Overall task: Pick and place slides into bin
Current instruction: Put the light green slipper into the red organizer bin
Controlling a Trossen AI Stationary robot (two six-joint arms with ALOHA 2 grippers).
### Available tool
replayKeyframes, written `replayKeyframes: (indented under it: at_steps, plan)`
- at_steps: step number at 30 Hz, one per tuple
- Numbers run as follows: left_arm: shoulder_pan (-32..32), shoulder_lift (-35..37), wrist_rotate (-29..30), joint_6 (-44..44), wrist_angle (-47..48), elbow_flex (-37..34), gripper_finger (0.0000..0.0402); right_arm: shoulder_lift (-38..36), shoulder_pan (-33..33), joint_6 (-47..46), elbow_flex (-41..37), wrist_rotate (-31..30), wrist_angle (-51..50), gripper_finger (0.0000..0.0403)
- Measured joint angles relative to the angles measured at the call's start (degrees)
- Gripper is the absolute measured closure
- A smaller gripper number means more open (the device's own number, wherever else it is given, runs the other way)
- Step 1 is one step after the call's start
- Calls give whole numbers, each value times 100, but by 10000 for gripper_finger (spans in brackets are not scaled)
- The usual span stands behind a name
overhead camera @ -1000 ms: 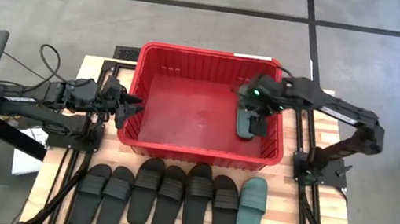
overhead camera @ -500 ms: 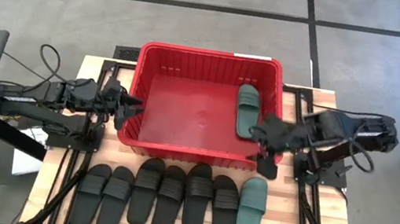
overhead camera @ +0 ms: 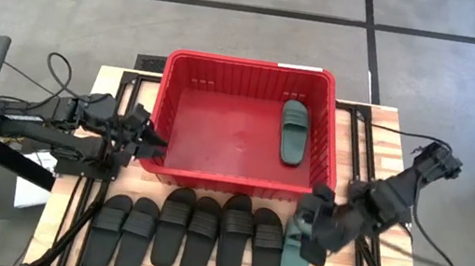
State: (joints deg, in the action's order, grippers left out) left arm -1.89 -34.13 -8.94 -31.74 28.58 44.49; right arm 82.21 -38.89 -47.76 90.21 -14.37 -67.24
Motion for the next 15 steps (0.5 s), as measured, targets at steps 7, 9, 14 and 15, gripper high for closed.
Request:
replayKeyframes:
  at_steps: [7, 9, 14, 15]
  plan:
    - [0, -1, -127, -73, 74, 0, 219, 573, -707, -1070, 0, -61, -2, 147]
    - [0, -2, -73, -7, 74, 0, 219, 769, -862, -1312, -2, -101, -2, 147]
    - [0, -1, 232, 52, 74, 0, 219, 1287, -1215, -1805, -2, -129, -100, 147]
    - [-1, -1, 282, 55, 74, 0, 219, 1401, -1286, -1877, -6, -130, -160, 147]
